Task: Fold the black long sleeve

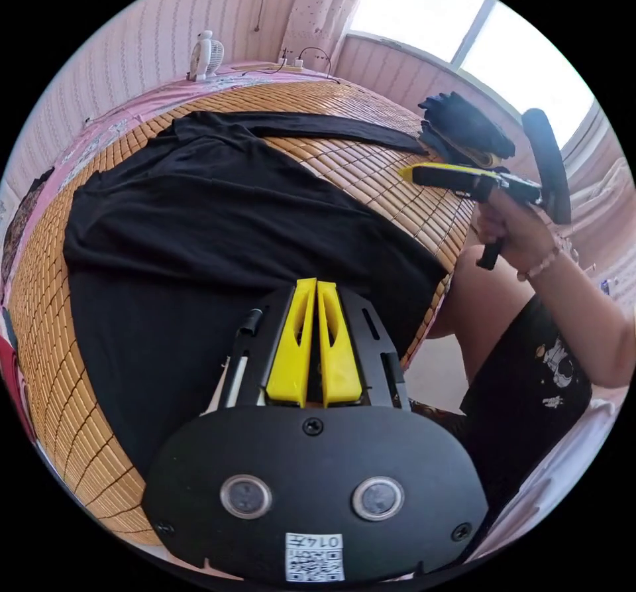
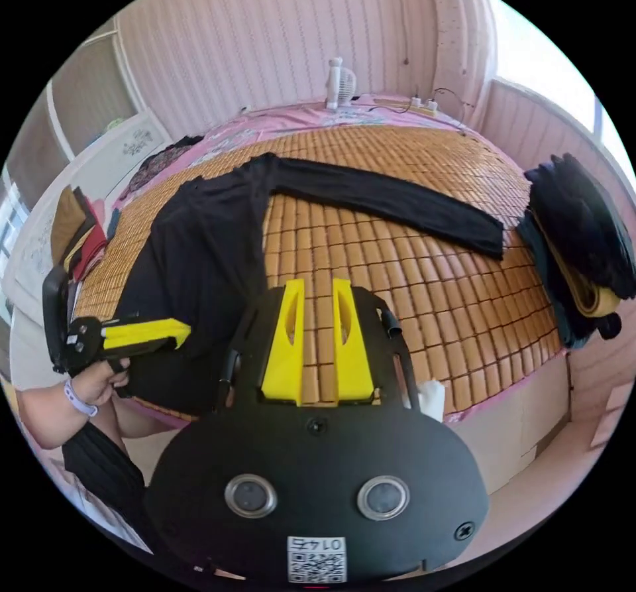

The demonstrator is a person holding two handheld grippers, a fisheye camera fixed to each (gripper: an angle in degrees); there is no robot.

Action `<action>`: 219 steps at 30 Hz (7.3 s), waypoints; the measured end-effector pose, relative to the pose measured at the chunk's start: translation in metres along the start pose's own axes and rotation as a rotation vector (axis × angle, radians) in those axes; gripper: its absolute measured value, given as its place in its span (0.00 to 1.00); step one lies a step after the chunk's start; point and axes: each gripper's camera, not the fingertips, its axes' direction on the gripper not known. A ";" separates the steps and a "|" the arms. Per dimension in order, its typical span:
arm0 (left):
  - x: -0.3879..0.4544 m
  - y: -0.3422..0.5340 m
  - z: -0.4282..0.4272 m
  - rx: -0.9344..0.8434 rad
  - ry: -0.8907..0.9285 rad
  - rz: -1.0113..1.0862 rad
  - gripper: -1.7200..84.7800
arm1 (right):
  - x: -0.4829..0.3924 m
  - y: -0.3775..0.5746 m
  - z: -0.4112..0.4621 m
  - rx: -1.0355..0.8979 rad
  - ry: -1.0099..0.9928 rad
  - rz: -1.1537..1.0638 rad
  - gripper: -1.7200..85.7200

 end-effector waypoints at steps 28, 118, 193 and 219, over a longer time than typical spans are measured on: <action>-0.044 0.057 -0.040 0.086 0.133 -0.137 0.01 | 0.046 -0.146 -0.037 0.444 -0.308 -0.031 0.03; 0.068 0.198 -0.067 0.073 -0.033 0.072 0.01 | -0.566 -0.178 0.212 -0.752 0.067 -1.317 0.01; 0.020 0.280 -0.187 0.283 0.181 -0.517 0.04 | -0.037 -0.069 0.055 -0.188 -0.463 0.007 0.09; -0.039 0.232 -0.174 0.143 -0.109 -0.496 0.10 | -0.073 -0.084 0.086 -0.372 -0.328 -0.488 0.10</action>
